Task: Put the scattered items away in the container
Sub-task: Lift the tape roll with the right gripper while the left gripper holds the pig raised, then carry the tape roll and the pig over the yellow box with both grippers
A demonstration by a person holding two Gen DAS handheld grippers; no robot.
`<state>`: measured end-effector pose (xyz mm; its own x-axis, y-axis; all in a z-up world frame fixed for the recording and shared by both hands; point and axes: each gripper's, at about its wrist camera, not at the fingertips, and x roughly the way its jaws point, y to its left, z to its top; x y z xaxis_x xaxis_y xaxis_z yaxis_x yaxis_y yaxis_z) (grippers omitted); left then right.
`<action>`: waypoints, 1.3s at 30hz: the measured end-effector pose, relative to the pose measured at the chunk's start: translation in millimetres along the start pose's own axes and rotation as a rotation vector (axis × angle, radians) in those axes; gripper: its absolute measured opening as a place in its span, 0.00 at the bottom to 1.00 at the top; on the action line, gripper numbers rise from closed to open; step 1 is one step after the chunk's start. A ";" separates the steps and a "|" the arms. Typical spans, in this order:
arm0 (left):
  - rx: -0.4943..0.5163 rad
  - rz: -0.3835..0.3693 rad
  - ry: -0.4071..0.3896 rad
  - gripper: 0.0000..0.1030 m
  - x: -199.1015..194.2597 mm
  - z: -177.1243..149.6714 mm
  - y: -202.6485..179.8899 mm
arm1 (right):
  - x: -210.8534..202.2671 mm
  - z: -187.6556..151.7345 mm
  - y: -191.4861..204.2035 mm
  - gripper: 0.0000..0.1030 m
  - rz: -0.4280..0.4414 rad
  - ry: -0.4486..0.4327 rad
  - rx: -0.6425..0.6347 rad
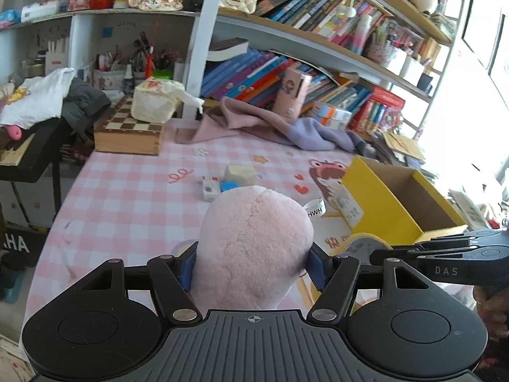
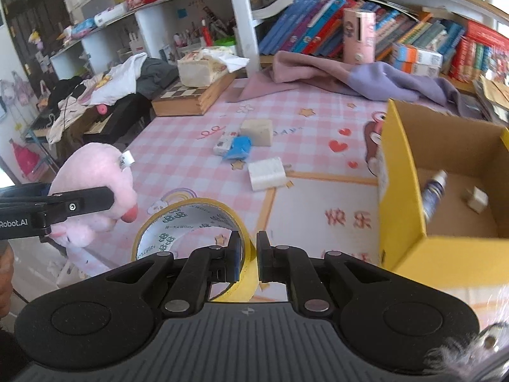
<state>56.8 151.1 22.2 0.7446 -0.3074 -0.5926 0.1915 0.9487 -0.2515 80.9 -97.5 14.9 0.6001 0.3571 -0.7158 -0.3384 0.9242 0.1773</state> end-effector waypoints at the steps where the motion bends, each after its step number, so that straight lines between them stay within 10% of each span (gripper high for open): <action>1: 0.006 -0.004 0.001 0.64 -1.3 -1.1 -1.8 | -3.5 -2.6 0.1 0.09 -0.006 -0.003 0.007; 20: 0.047 -0.161 0.098 0.64 2.0 -34.5 -44.0 | -39.3 -55.6 -10.0 0.09 -0.101 0.027 0.078; 39: 0.355 -0.536 0.210 0.64 58.3 -32.6 -166.6 | -125.9 -121.6 -87.4 0.10 -0.451 -0.044 0.417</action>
<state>47.5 -27.3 4.6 0.3553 -0.7160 -0.6010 0.7250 0.6169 -0.3064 -53.2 -239.8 7.4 0.6506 -0.0843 -0.7547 0.2626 0.9575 0.1195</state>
